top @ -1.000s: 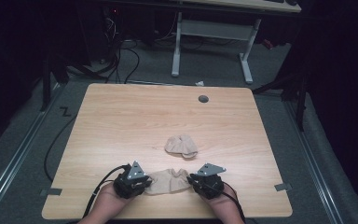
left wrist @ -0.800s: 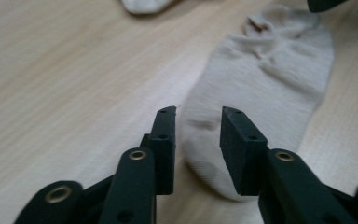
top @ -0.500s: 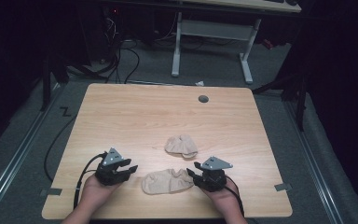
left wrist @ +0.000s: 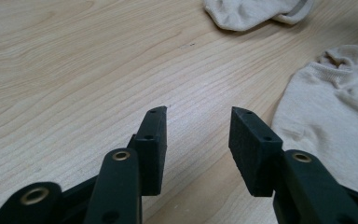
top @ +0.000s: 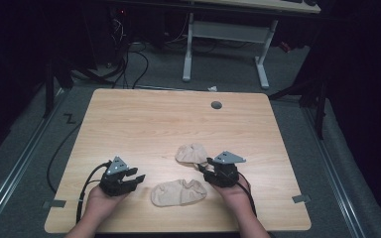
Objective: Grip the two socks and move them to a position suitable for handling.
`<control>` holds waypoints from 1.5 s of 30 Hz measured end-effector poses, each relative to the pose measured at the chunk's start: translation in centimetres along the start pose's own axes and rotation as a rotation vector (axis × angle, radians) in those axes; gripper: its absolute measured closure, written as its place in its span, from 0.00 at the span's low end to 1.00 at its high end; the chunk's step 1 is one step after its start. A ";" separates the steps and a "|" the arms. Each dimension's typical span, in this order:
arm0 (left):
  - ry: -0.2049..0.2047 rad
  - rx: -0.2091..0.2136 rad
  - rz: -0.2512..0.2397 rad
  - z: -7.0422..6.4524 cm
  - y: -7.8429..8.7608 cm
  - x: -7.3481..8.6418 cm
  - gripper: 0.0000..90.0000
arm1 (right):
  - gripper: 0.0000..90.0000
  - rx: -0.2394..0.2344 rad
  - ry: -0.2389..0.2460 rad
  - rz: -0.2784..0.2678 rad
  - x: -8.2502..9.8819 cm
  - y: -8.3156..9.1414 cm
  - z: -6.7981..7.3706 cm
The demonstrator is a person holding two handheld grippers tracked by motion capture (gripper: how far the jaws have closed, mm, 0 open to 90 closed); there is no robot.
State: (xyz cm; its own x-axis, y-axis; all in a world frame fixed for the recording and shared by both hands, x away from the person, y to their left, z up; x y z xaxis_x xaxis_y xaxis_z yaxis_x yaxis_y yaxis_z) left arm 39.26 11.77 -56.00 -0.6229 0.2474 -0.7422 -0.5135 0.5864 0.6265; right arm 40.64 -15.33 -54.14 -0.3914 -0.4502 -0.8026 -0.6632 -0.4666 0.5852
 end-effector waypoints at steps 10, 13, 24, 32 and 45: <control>0.012 -0.012 -0.024 0.6 0.5 -0.3 0.57 | 0.55 0.008 0.005 0.021 -1.4 -1.7 -0.3; 0.015 -0.006 -0.027 0.6 0.7 -0.4 0.57 | 0.56 0.016 0.012 0.022 -2.2 -2.3 -0.4; 0.040 -0.006 -0.031 0.9 1.0 -0.4 0.52 | 0.60 -0.003 0.013 0.071 -4.4 -5.5 0.1; 0.016 -0.008 -0.024 0.6 1.1 -0.2 0.52 | 0.65 -0.058 0.072 0.163 -3.5 -8.8 2.9; -0.037 0.010 0.002 -0.6 0.7 0.2 0.52 | 0.91 0.008 0.145 0.197 -2.3 -9.7 2.9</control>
State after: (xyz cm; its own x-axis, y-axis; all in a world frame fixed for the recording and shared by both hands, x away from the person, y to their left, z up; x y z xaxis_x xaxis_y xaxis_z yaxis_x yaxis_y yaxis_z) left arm 38.36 11.77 -55.56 -0.6018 0.2766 -0.7492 -0.5062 0.5934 0.6258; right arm 46.18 -7.54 -58.29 -0.4181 -0.6372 -0.6475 -0.5881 -0.3534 0.7275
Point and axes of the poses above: each handheld gripper's, and its own axes: y roughly backward along the jaws, x roughly out of its underside, z roughly to its left, the point moved 8 cm from there along -y, roughly forward along the jaws, and after that the axes turned 10 degrees about y, right-handed, at the moved point
